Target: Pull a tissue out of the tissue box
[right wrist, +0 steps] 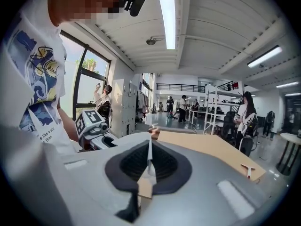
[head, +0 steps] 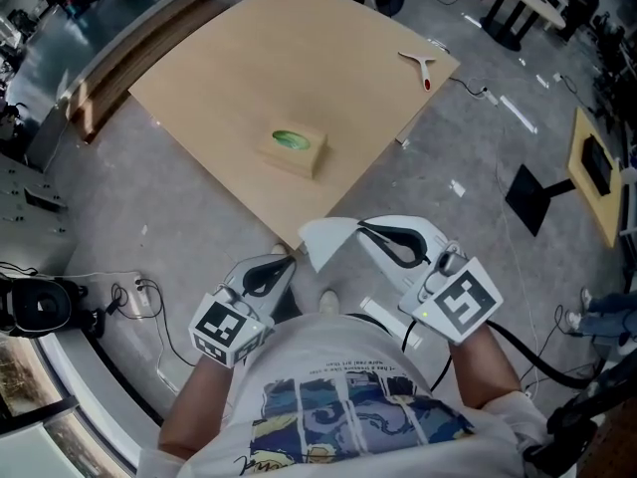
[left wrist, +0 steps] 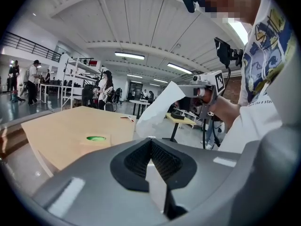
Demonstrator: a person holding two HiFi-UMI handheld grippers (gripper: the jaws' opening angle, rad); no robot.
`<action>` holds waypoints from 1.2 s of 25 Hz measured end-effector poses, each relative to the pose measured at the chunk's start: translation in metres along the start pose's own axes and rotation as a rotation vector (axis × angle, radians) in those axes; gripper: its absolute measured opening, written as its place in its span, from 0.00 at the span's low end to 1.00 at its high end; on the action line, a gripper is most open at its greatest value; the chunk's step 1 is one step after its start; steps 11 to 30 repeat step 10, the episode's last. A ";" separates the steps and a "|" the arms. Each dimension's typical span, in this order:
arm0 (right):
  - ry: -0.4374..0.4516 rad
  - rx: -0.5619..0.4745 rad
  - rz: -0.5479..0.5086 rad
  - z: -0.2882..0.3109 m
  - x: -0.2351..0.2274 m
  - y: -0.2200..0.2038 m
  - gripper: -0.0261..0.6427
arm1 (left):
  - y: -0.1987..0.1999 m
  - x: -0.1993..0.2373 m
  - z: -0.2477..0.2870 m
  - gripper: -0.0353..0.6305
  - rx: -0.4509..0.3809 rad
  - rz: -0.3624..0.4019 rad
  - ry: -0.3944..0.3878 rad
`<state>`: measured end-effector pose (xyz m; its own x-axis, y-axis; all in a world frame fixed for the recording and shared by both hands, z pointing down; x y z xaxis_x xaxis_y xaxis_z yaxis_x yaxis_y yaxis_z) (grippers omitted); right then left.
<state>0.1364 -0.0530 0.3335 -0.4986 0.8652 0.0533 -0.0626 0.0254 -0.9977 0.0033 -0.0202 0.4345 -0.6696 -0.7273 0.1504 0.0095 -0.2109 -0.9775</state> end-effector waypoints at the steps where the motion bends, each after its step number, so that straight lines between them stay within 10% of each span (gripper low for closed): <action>1: 0.002 0.000 -0.001 0.001 0.000 0.000 0.04 | -0.001 0.001 -0.001 0.06 0.000 0.000 0.004; 30: 0.022 0.003 0.006 0.017 -0.006 -0.001 0.04 | -0.001 0.022 -0.006 0.06 -0.007 0.005 0.054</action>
Point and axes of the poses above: the fingertips, and each gripper's own axes: z forward along the fingers, x to its left, y out of its top, the point moved 3 cm from there along -z, backward along the fingers, and after that the axes turned 12 degrees about -x, right-handed, at the moved point
